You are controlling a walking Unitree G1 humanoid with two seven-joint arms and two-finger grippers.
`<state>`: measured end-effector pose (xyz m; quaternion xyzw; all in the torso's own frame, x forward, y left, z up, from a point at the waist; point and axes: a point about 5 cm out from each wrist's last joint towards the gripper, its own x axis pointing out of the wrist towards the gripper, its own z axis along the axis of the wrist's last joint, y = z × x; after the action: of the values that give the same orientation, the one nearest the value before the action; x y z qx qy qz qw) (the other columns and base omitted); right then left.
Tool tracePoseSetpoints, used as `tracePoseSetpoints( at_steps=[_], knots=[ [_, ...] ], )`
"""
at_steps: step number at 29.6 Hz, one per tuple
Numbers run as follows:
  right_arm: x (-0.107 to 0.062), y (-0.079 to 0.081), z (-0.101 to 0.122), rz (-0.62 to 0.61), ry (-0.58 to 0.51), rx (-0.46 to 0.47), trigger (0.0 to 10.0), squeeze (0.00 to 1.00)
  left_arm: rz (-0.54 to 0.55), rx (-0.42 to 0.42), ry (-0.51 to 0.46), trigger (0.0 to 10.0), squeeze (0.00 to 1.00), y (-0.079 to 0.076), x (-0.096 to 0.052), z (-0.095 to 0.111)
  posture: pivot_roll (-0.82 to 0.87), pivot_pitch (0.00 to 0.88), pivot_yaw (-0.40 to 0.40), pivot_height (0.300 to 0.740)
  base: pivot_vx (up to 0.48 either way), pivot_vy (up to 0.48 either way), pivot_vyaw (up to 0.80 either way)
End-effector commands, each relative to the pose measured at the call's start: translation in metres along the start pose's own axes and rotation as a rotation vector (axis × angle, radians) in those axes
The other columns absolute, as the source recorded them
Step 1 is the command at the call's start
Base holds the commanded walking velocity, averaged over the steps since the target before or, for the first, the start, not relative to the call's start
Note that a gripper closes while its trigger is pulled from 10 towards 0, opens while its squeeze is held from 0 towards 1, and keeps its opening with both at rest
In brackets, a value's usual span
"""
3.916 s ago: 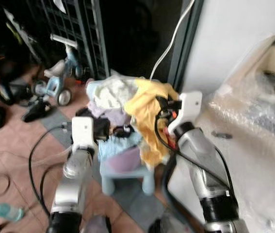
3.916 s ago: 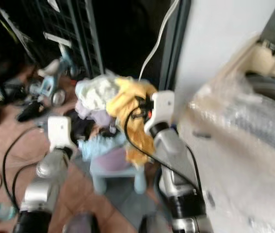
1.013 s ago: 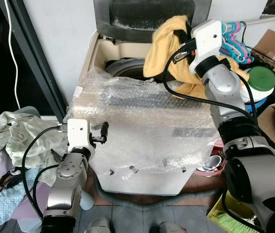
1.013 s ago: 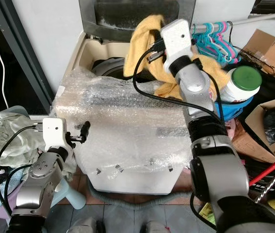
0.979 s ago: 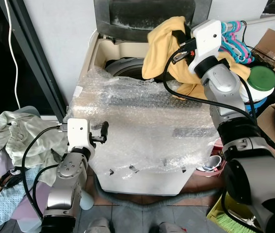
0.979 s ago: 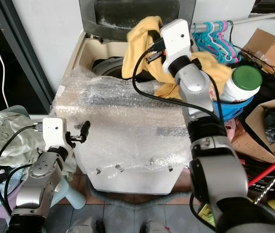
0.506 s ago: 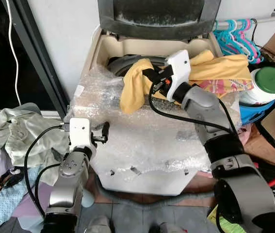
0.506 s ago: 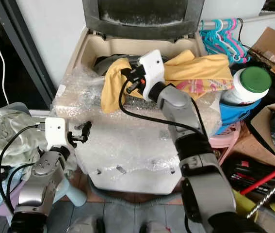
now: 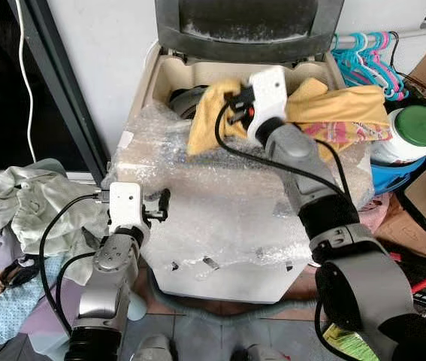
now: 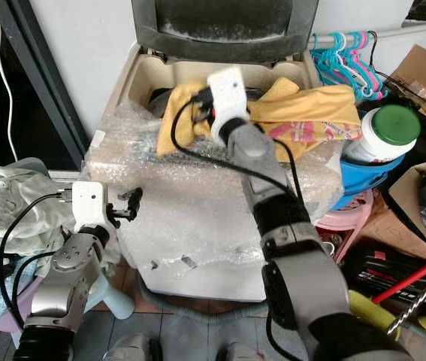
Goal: Clothes washing
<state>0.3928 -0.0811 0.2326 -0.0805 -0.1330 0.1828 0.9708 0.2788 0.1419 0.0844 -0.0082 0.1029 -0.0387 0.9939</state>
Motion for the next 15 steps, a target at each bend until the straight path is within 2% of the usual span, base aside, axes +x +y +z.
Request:
tracePoseSetpoints(
  at_steps=[1,6,8,12,14,15],
  knots=[
    [0.001,-0.003,0.016,-0.022,-0.088,-0.067,10.0,1.0,0.0,0.008,0.002,10.0,0.0,-0.001,0.001,0.0,-0.05,0.0,-0.007,0.74,0.0,0.0,0.0],
    [-0.008,-0.016,0.012,-0.047,-0.097,-0.146,10.0,1.0,0.003,0.008,0.006,10.0,0.0,-0.001,0.0,-0.001,-0.05,0.0,-0.008,0.74,0.0,0.0,0.0],
    [-0.017,-0.024,-0.004,0.001,-0.019,-0.183,10.0,1.0,0.004,0.008,0.009,10.0,0.0,-0.002,0.001,-0.001,-0.06,0.0,-0.007,0.74,0.0,0.0,0.0],
    [-0.03,-0.023,-0.031,0.111,0.123,-0.203,10.0,1.0,-0.001,0.008,0.014,10.0,0.0,-0.002,0.001,-0.002,-0.07,0.0,0.0,0.74,0.0,0.0,0.0],
    [-0.046,-0.02,-0.061,0.2,0.285,-0.228,10.0,1.0,-0.011,0.011,0.017,10.0,0.0,-0.004,0.003,-0.003,-0.08,0.0,0.004,0.74,0.0,0.0,0.0],
    [-0.05,-0.02,-0.065,0.217,0.311,-0.224,10.0,1.0,-0.013,0.012,0.017,10.0,0.0,-0.005,0.003,-0.003,-0.08,0.0,0.004,0.74,0.0,0.0,0.0]
  ],
)
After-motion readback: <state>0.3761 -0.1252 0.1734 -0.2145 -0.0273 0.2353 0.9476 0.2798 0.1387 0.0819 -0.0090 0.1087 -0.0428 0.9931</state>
